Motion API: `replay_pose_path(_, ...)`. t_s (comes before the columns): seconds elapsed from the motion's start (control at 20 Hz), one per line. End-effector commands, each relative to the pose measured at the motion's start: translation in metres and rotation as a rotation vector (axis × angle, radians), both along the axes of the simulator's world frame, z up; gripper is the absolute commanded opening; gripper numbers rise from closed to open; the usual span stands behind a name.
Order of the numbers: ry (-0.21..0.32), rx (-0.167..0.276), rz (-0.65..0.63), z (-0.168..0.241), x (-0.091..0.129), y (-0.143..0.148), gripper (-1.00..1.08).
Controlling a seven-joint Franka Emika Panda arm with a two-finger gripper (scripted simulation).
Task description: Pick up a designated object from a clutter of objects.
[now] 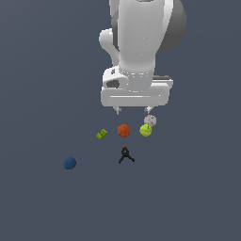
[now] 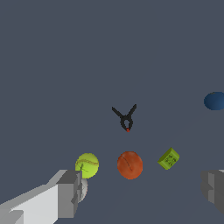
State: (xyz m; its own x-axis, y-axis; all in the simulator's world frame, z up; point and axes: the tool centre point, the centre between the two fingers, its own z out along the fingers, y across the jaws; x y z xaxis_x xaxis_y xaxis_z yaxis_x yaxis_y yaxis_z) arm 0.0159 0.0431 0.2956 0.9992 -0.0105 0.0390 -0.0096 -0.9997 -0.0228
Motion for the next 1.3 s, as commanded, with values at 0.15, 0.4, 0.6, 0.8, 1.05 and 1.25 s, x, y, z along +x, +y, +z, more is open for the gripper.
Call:
replay_pose_path(0.15, 0.009, 0.007, -0.099, -0.029, -0.006, -0.001, 1.00)
replay_pose_path(0.4, 0.019, 0.013, -0.228, -0.065, -0.017, -0.003, 1.00)
replay_pose_path(0.6, 0.028, 0.015, -0.342, -0.094, -0.028, -0.006, 1.00)
replay_pose_path(0.8, 0.035, 0.015, -0.456, -0.123, -0.042, -0.009, 1.00)
replay_pose_path(1.05, 0.042, 0.010, -0.594, -0.155, -0.061, -0.015, 1.00)
replay_pose_path(1.25, 0.045, 0.005, -0.681, -0.174, -0.075, -0.019, 1.00)
